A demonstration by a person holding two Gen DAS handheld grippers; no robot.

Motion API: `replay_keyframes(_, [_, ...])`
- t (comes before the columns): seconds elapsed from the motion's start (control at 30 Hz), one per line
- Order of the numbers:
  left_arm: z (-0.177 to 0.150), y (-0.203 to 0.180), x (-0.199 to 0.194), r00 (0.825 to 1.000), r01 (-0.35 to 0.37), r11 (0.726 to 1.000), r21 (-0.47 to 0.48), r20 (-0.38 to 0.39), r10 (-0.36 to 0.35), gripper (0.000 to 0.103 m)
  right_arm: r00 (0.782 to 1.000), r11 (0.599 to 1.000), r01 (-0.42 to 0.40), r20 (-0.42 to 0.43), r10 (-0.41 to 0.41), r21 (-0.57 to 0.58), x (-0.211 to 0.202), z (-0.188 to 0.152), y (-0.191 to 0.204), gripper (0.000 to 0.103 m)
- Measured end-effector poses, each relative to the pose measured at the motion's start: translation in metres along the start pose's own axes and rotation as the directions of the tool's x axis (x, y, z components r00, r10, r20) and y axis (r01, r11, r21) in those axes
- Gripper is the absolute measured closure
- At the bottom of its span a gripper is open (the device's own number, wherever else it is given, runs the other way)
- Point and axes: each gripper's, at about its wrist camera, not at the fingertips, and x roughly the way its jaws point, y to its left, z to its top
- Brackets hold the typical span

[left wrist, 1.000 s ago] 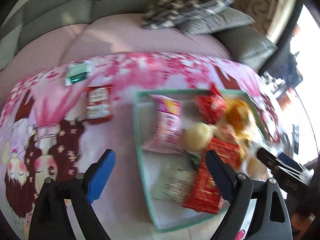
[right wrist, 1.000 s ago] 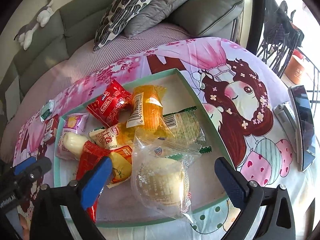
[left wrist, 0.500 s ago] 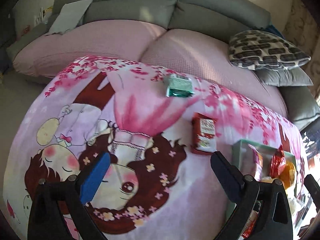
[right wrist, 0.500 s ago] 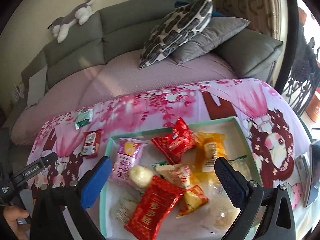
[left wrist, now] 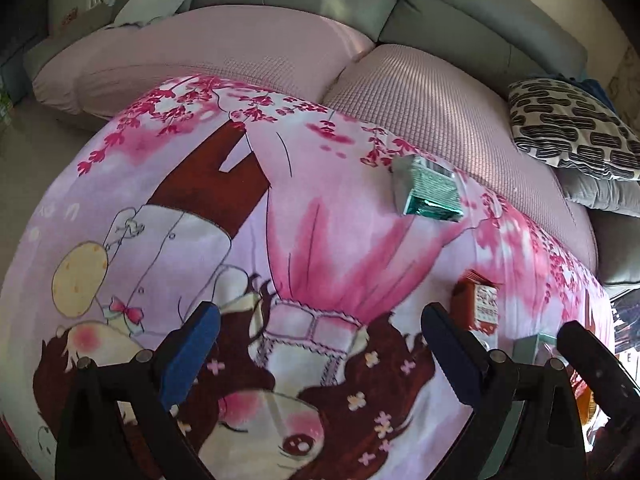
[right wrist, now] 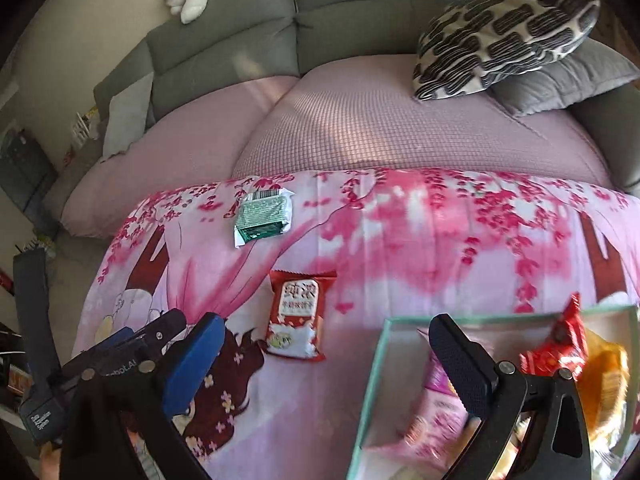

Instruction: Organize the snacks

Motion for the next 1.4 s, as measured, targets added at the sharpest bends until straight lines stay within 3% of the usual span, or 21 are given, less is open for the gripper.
replay_keyframes(0.23, [0.018,0.017,0.031,0.997,0.014,1.000,-0.006,-0.080,-0.014,0.003,0.995,0.998,0.006,-0.103,-0.012,-0.056,0.054,-0.002,0.015,0.002])
replay_keyframes(0.37, [0.021,0.016,0.045,0.992,0.006,0.999,0.037,-0.124,-0.001,0.003,0.989,0.995,0.047,-0.135,-0.060,-0.093,0.071,-0.006,0.020,0.006])
replay_keyframes(0.6, [0.041,-0.002,0.045,0.991,0.065,0.996,0.064,-0.118,-0.057,0.003,0.980,0.990,0.060,-0.178,-0.083,-0.131,0.087,-0.005,0.027,0.030])
replay_keyframes(0.87, [0.061,-0.040,0.054,0.981,0.145,0.984,0.102,-0.147,-0.129,0.003,0.980,0.990,0.075,-0.174,-0.094,-0.117,0.091,0.005,0.010,0.044])
replay_keyframes(1.0, [0.072,-0.063,0.058,0.979,0.169,0.974,0.149,-0.138,-0.149,0.003,0.981,0.990,0.079,-0.168,-0.098,-0.114,0.092,0.012,0.004,0.057])
replay_keyframes(1.4, [0.089,-0.113,0.090,0.984,0.143,0.964,0.226,-0.136,-0.114,0.003,0.978,0.987,0.119,-0.157,-0.136,-0.113,0.100,0.036,-0.023,0.060])
